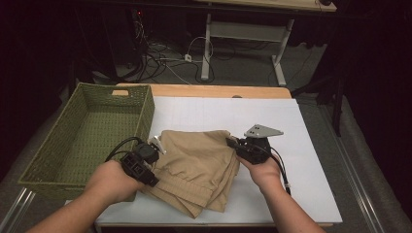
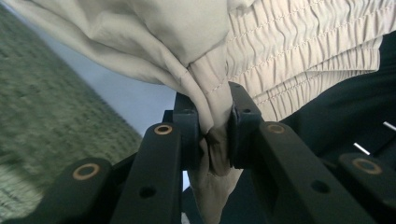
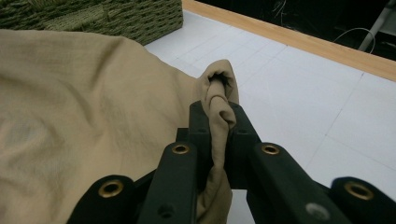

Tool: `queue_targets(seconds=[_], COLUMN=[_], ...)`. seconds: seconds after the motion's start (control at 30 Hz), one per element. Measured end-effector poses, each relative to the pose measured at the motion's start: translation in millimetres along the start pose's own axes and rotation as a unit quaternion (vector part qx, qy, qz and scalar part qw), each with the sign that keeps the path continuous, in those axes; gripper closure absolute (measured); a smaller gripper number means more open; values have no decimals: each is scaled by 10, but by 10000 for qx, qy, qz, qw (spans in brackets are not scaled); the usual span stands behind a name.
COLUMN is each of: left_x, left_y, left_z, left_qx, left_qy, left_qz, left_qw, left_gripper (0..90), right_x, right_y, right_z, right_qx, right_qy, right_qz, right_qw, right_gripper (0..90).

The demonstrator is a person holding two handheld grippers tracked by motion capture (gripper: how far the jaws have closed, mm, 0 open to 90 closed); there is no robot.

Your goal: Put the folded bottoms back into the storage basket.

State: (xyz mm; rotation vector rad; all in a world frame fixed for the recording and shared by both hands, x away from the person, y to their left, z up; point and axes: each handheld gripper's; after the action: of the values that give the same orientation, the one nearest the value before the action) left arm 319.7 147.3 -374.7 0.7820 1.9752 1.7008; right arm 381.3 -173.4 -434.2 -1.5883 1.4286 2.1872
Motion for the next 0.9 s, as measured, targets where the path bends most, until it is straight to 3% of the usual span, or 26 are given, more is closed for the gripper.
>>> queue_targets(seconds=[0.17, 0.43, 0.5, 0.63, 0.9], left_x=[-10, -11, -8, -10, -74], left_y=[33, 155, 187, 225, 252], left_z=[27, 50, 66, 84, 94], left_qx=[-63, -60, 46, 63, -28], left_qy=[-91, -173, -159, -145, -124], left_qz=[79, 115, 92, 160, 275], left_qw=[9999, 9998, 9998, 9997, 9995], left_gripper=[760, 760, 761, 760, 761], right_x=[-51, -72, -84, -117, -195], right_y=[18, 15, 28, 45, 21], right_z=[51, 68, 63, 55, 77], right_qx=[9, -26, -28, -50, 24], right_qy=[48, -67, -97, -121, -78], right_qz=[-50, -128, -122, -89, -37], right_qw=[10000, 9999, 9999, 9999, 10000], right_gripper=[847, 847, 847, 847, 847])
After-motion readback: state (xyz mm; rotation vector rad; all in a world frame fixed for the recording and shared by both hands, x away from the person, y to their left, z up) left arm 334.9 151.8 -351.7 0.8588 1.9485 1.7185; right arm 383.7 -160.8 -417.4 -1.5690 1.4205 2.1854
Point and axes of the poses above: each handheld gripper's, and its own axes: y roughly backward along the jaws, x roughly out of its underside, z roughly to its left, and after that the axes turned 8 degrees about z, right-handed
